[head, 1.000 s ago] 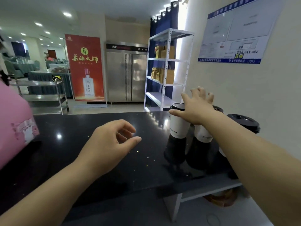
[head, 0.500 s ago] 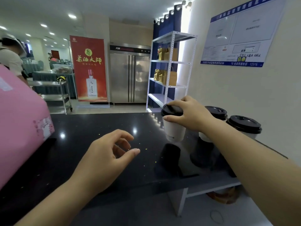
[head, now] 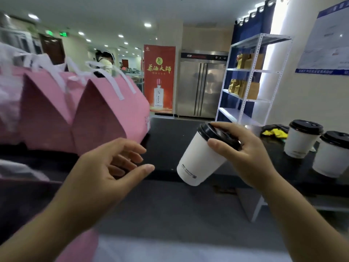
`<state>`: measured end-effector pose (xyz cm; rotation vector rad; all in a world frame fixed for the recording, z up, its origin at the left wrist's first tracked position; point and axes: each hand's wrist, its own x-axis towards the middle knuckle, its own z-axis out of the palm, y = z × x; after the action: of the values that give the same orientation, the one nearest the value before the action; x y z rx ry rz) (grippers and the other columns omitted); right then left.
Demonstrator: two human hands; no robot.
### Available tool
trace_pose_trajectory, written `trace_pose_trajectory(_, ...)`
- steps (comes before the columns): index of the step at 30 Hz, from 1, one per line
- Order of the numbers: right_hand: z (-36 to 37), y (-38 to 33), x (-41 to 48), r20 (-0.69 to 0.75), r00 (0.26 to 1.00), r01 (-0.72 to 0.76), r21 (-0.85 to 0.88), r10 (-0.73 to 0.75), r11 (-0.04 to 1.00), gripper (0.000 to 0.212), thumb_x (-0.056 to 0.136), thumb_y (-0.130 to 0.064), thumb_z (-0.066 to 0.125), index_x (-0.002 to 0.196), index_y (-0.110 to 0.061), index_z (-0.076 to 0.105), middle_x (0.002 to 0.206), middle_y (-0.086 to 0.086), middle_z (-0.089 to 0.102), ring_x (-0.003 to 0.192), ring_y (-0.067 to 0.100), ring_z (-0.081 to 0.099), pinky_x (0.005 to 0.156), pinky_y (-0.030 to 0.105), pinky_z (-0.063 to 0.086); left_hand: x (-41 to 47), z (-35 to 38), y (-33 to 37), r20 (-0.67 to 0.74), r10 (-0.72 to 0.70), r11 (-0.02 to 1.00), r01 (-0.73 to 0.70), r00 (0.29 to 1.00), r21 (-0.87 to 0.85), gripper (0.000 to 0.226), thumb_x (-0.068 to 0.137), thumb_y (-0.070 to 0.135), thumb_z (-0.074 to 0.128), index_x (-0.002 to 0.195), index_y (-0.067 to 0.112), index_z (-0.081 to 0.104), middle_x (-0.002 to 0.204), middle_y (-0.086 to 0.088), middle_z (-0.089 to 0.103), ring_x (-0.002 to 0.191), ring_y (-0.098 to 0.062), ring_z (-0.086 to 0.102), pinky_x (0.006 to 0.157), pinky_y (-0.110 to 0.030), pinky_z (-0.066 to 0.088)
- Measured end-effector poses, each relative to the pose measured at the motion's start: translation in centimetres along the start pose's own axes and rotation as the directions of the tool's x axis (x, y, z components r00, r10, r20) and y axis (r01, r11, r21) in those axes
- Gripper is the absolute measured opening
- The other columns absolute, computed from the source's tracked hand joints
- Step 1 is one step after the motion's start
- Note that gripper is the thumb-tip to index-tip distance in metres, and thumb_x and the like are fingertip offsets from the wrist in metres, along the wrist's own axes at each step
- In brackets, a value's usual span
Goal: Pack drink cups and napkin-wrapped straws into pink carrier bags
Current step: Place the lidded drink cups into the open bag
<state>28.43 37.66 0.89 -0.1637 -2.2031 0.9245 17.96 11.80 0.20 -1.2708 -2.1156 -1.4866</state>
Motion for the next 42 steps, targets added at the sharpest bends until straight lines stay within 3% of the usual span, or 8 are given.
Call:
trace_pose_trajectory(10, 12.2, -10.5, -3.1, 0.089, 0.988, 0.097, 0.299, -0.129, 0.949, 0.049, 0.071, -0.057, 0.06, 0.118, -0.043, 0.058, 0.118, -0.002, 0.059, 0.106, 0.013, 0.059, 0.087, 0.047, 0.053, -6.6, -15.3, -3.2, -0.08, -0.055, 0.963, 0.073, 0.995, 0.259, 0.034, 0.066, 0.058, 0.061, 0.093, 0.038, 0.063, 0.091, 0.016, 0.067, 0.079, -0.003, 0.066, 0.064, -0.018, 0.053)
trace_pose_trajectory(17, 20.0, -16.3, -2.9, 0.159, 0.959, 0.173, 0.327, -0.234, 0.929, 0.044, 0.07, -0.054, 0.065, 0.113, -0.049, 0.056, 0.115, -0.007, 0.059, 0.106, 0.013, 0.059, 0.087, 0.035, 0.051, -8.7, -23.5, -9.7, 0.034, -0.128, 0.9, 0.102, 0.991, 0.424, 0.026, 0.07, 0.053, 0.067, 0.09, 0.037, 0.061, 0.089, 0.02, 0.063, 0.088, 0.0, 0.06, 0.067, -0.018, 0.052)
trace_pose_trajectory(21, 23.6, -18.1, -2.4, 0.232, 0.933, 0.242, 0.165, -0.276, 0.956, 0.048, 0.069, -0.059, 0.064, 0.115, -0.046, 0.055, 0.115, -0.017, 0.053, 0.114, 0.01, 0.051, 0.09, 0.028, 0.045, -8.3, -26.0, -13.7, 0.204, -0.218, 0.837, 0.075, 0.954, 0.542, 0.027, 0.072, 0.054, 0.068, 0.094, 0.05, 0.053, 0.101, 0.032, 0.054, 0.099, 0.001, 0.05, 0.086, -0.03, 0.049)
trace_pose_trajectory(26, 27.2, -19.2, -2.5, 0.454, 0.846, 0.379, -0.144, -0.28, 0.914, 0.068, 0.067, -0.072, 0.055, 0.128, -0.044, 0.045, 0.121, -0.025, 0.043, 0.118, 0.003, 0.03, 0.093, 0.016, 0.034, -6.7, -26.5, -15.9, 0.412, -0.413, 0.814, 0.126, 0.813, 0.568, 0.078, 0.059, 0.059, 0.073, 0.125, 0.059, 0.033, 0.129, 0.041, 0.03, 0.128, -0.002, 0.02, 0.109, -0.038, 0.032)
trace_pose_trajectory(28, 28.5, -19.5, -2.6, 0.565, 0.785, 0.433, -0.207, -0.254, 0.878, 0.074, 0.067, -0.073, 0.053, 0.134, -0.043, 0.039, 0.125, -0.025, 0.04, 0.118, 0.002, 0.026, 0.096, 0.019, 0.035, -6.3, -26.3, -16.5, 0.466, -0.478, 0.796, 0.144, 0.744, 0.588, 0.107, 0.051, 0.062, 0.076, 0.138, 0.056, 0.014, 0.145, 0.029, 0.018, 0.136, -0.004, 0.011, 0.113, -0.042, 0.027)
trace_pose_trajectory(31, 29.8, -19.9, -2.5, 0.708, 0.692, 0.46, -0.278, -0.144, 0.843, 0.078, 0.072, -0.066, 0.059, 0.14, -0.043, 0.029, 0.135, -0.022, 0.035, 0.124, 0.001, 0.022, 0.104, 0.026, 0.035, -6.1, -25.9, -17.1, 0.548, -0.49, 0.772, 0.046, 0.678, 0.633, 0.121, 0.055, 0.06, 0.077, 0.139, 0.052, -0.01, 0.151, 0.03, -0.007, 0.141, -0.003, -0.005, 0.118, -0.04, 0.013)
trace_pose_trajectory(36, 31.4, -19.6, -2.2, 0.806, 0.587, 0.502, -0.433, 0.072, 0.749, 0.088, 0.075, -0.055, 0.064, 0.146, -0.038, 0.015, 0.144, -0.011, 0.029, 0.128, 0.012, 0.025, 0.105, 0.032, 0.038, -6.6, -25.7, -16.6, 0.631, -0.528, 0.765, -0.005, 0.568, 0.645, 0.135, 0.051, 0.066, 0.075, 0.121, 0.052, -0.039, 0.126, 0.037, -0.046, 0.12, 0.01, -0.034, 0.109, -0.029, -0.011)
trace_pose_trajectory(42, 33.5, -18.7, -2.3, 0.847, 0.486, 0.556, -0.491, 0.216, 0.671, 0.077, 0.072, -0.053, 0.065, 0.138, -0.027, 0.034, 0.129, -0.001, 0.039, 0.113, 0.018, 0.035, 0.09, 0.035, 0.046, -7.1, -25.6, -15.7, 0.68, -0.554, 0.782, 0.02, 0.48, 0.623, 0.145, 0.043, 0.069, 0.077, 0.115, 0.051, -0.048, 0.117, 0.036, -0.055, 0.076, 0.026, -0.053, 0.1, -0.025, -0.009)
